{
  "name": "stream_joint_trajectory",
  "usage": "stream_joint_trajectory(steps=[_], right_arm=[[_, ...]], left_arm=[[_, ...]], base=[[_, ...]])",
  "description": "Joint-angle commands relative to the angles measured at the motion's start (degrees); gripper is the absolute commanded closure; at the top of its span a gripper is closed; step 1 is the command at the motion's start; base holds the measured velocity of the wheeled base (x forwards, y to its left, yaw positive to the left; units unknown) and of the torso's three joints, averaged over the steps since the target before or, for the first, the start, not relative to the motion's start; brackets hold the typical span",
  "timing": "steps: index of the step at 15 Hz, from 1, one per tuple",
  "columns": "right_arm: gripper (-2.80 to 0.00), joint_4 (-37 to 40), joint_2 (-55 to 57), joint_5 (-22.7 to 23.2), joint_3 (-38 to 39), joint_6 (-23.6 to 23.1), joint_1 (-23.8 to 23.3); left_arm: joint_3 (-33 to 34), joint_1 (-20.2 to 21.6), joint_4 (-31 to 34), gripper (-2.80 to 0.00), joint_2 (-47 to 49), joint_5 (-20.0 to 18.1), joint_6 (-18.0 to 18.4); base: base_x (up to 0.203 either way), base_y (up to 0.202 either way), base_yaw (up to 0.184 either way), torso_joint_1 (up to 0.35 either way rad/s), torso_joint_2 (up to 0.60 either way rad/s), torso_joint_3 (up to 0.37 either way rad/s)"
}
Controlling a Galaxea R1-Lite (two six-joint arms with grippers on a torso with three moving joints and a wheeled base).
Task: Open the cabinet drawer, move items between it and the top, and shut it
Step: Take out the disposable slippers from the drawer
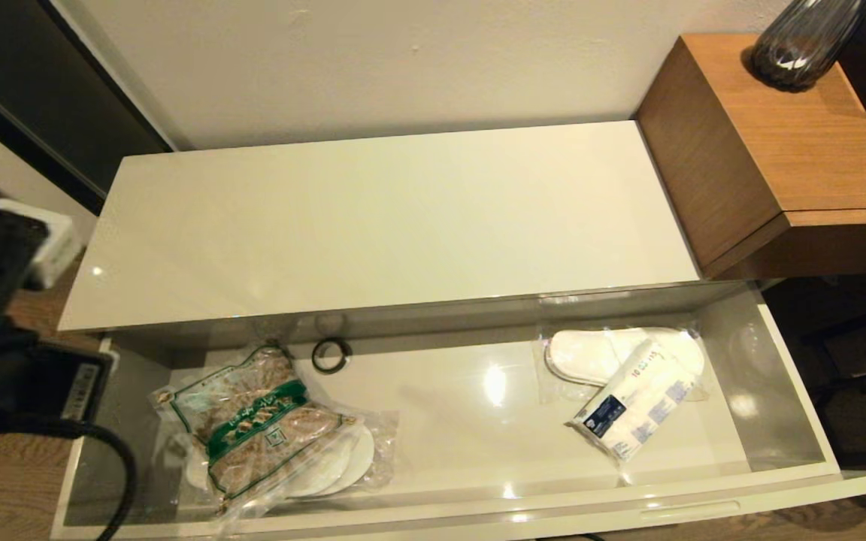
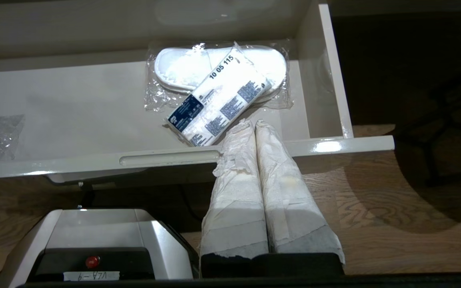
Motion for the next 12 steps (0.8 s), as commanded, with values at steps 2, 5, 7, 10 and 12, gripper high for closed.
stream_joint_trajectory(steps=[2, 5, 7, 10, 12], right_arm=[[0.0, 0.0, 0.1, 0.0, 0.1, 0.0, 0.0], [0.0, 0.0, 0.1, 0.0, 0.1, 0.0, 0.0], [0.0, 0.0, 0.1, 0.0, 0.1, 0.0, 0.0], [0.0, 0.0, 0.1, 0.0, 0.1, 0.0, 0.0], [0.0, 0.0, 0.1, 0.0, 0.1, 0.0, 0.0]], left_arm=[[-1.0, 2.2, 7.5, 0.0, -11.3, -1.0, -0.1], [-1.7, 3.2, 10.6, 0.0, -13.1, -1.5, -0.1], [-2.8, 8.6, 16.0, 0.0, -19.2, -2.8, -0.1], [-7.8, 25.3, 29.6, 0.0, -33.7, -13.1, 0.0], [-10.9, 34.7, 39.6, 0.0, -39.5, -22.8, 0.3]], base=[[0.0, 0.0, 0.0, 0.0, 0.0, 0.0], [0.0, 0.0, 0.0, 0.0, 0.0, 0.0], [0.0, 0.0, 0.0, 0.0, 0.0, 0.0], [0.0, 0.0, 0.0, 0.0, 0.0, 0.0], [0.0, 0.0, 0.0, 0.0, 0.0, 0.0]])
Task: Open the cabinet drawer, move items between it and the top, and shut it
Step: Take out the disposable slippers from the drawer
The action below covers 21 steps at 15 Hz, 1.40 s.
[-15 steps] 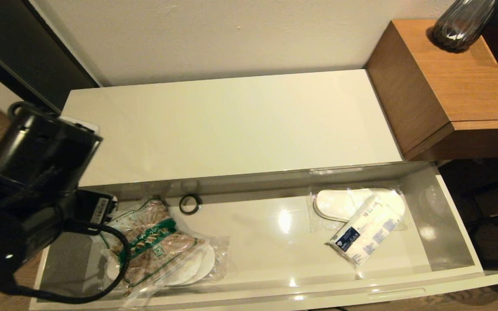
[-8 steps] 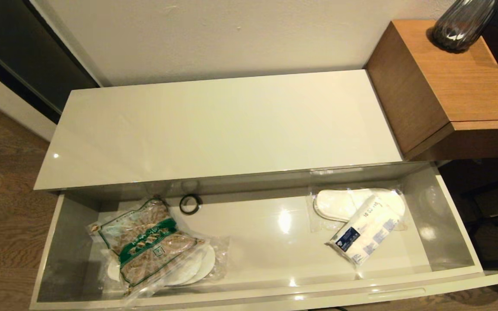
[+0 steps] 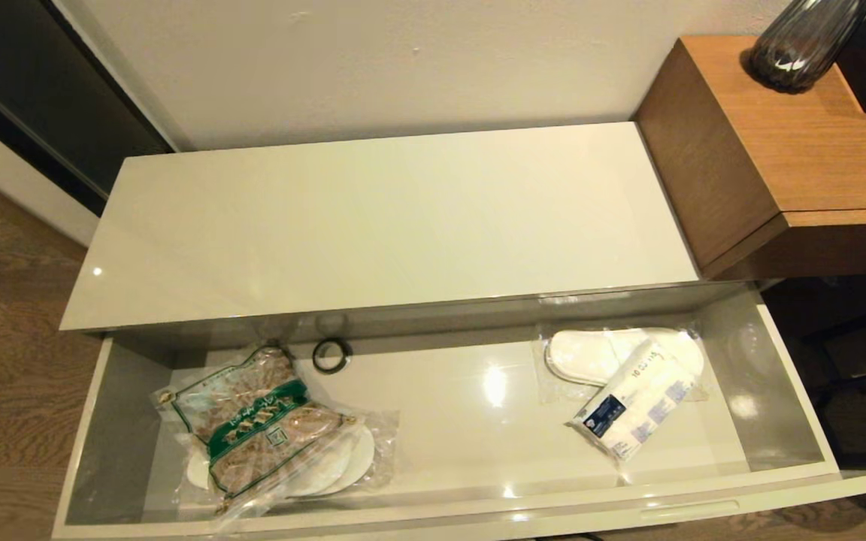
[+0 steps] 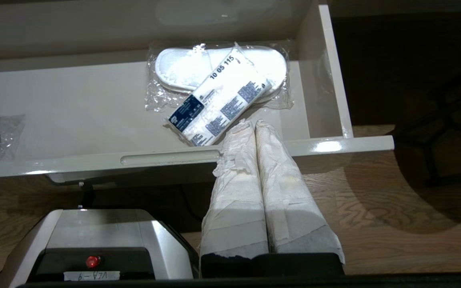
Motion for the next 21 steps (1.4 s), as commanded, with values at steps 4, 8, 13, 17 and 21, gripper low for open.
stream_joint_trajectory(steps=[4, 8, 13, 17, 21], right_arm=[[0.0, 0.0, 0.1, 0.1, 0.1, 0.0, 0.0], [0.0, 0.0, 0.1, 0.0, 0.1, 0.0, 0.0], [0.0, 0.0, 0.1, 0.0, 0.1, 0.0, 0.0], [0.0, 0.0, 0.1, 0.1, 0.1, 0.0, 0.0], [0.0, 0.0, 0.1, 0.1, 0.1, 0.0, 0.0]], left_arm=[[1.2, 5.8, 15.6, 0.0, -24.0, -10.8, 6.0], [11.1, 4.6, 9.3, 0.0, -35.6, -15.8, 11.9], [32.6, 4.5, -25.7, 0.0, -35.4, -16.9, 12.3], [61.0, 4.5, -64.5, 0.0, -35.4, -16.9, 12.4], [69.0, 4.5, -78.9, 0.0, -35.5, -26.7, 6.7]], base=[[0.0, 0.0, 0.0, 0.0, 0.0, 0.0], [0.0, 0.0, 0.0, 0.0, 0.0, 0.0], [0.0, 0.0, 0.0, 0.0, 0.0, 0.0], [0.0, 0.0, 0.0, 0.0, 0.0, 0.0], [0.0, 0.0, 0.0, 0.0, 0.0, 0.0]])
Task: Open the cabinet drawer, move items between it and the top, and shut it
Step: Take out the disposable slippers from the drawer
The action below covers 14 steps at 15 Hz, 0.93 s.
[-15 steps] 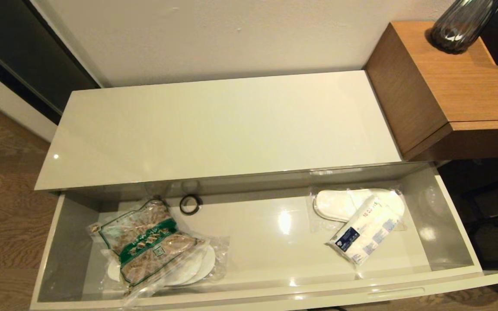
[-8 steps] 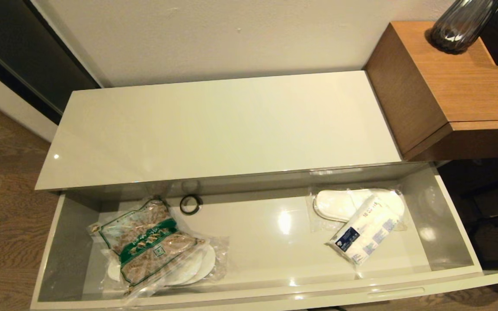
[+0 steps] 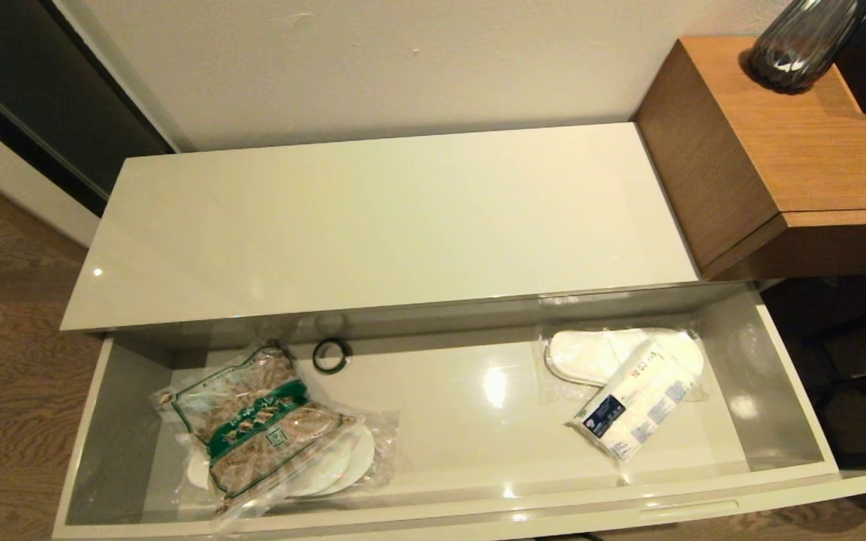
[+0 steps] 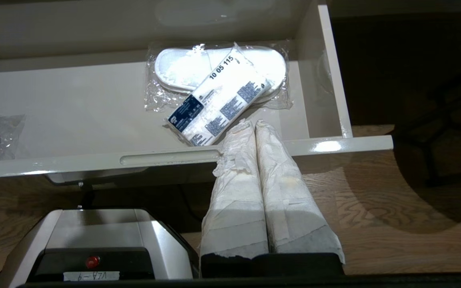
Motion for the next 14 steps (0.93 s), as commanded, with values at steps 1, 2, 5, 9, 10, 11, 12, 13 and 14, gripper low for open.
stream_joint_trajectory(steps=[1, 2, 5, 9, 10, 11, 12, 13, 14], right_arm=[[0.0, 0.0, 0.1, 0.1, 0.1, 0.0, 0.0], [0.0, 0.0, 0.1, 0.0, 0.1, 0.0, 0.0], [0.0, 0.0, 0.1, 0.0, 0.1, 0.0, 0.0], [0.0, -0.1, 0.1, 0.0, 0.1, 0.0, 0.0], [0.0, 0.0, 0.1, 0.1, 0.1, 0.0, 0.0], [0.0, 0.0, 0.1, 0.0, 0.1, 0.0, 0.0], [0.0, 0.0, 0.1, 0.0, 0.1, 0.0, 0.0], [0.0, -0.1, 0.1, 0.0, 0.1, 0.0, 0.0], [0.0, 0.0, 0.1, 0.0, 0.1, 0.0, 0.0]], left_arm=[[1.3, 0.0, 1.6, 0.0, 0.1, -7.1, -5.0], [1.1, 0.0, 5.2, 0.0, 0.1, -8.2, -5.9], [0.8, 0.0, 6.0, 0.0, 0.1, -8.4, -6.7], [1.1, 0.0, 4.6, 0.0, 0.1, -8.5, -6.6], [1.1, 0.0, 4.6, 0.0, 0.1, -8.5, -6.7], [1.1, 0.0, 4.6, 0.0, 0.1, -8.5, -6.6], [1.1, 0.0, 4.6, 0.0, 0.1, -8.5, -6.6], [1.1, 0.0, 4.6, 0.0, 0.1, -8.5, -6.6], [1.1, 0.0, 4.6, 0.0, 0.1, -8.5, -6.7]], base=[[0.0, 0.0, 0.0, 0.0, 0.0, 0.0], [0.0, 0.0, 0.0, 0.0, 0.0, 0.0], [0.0, 0.0, 0.0, 0.0, 0.0, 0.0], [0.0, 0.0, 0.0, 0.0, 0.0, 0.0], [0.0, 0.0, 0.0, 0.0, 0.0, 0.0], [0.0, 0.0, 0.0, 0.0, 0.0, 0.0], [0.0, 0.0, 0.0, 0.0, 0.0, 0.0], [0.0, 0.0, 0.0, 0.0, 0.0, 0.0], [0.0, 0.0, 0.0, 0.0, 0.0, 0.0]])
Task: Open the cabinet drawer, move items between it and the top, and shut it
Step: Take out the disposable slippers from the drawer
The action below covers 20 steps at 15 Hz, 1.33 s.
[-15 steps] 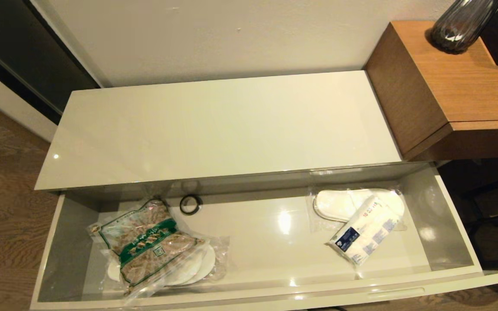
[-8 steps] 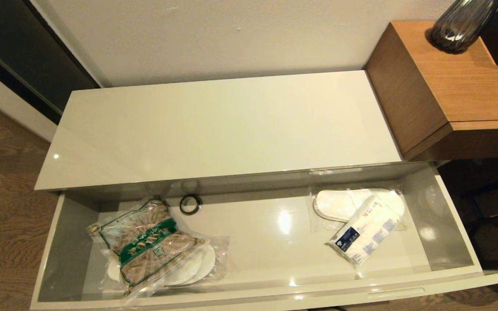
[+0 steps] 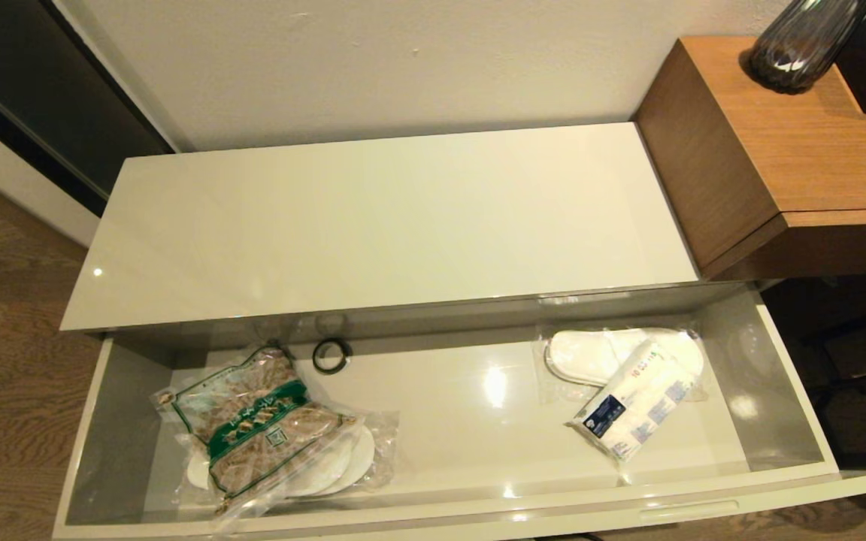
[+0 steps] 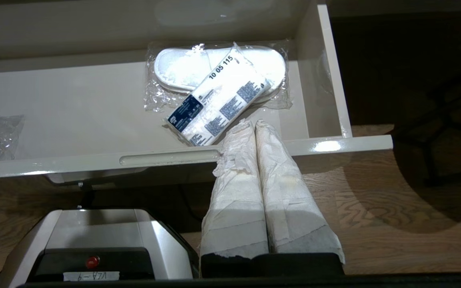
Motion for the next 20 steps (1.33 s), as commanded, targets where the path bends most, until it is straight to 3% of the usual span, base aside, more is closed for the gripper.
stream_joint_trajectory(steps=[1, 20], right_arm=[[0.0, 0.0, 0.1, 0.0, 0.1, 0.0, 0.0], [0.0, 0.1, 0.1, 0.5, 0.1, -0.9, 0.0]], left_arm=[[0.0, 0.0, 0.0, 0.0, 0.1, 0.0, -0.1], [0.0, 0.0, 0.0, 0.0, 0.1, 0.0, -0.1]], base=[[0.0, 0.0, 0.0, 0.0, 0.0, 0.0], [0.0, 0.0, 0.0, 0.0, 0.0, 0.0]])
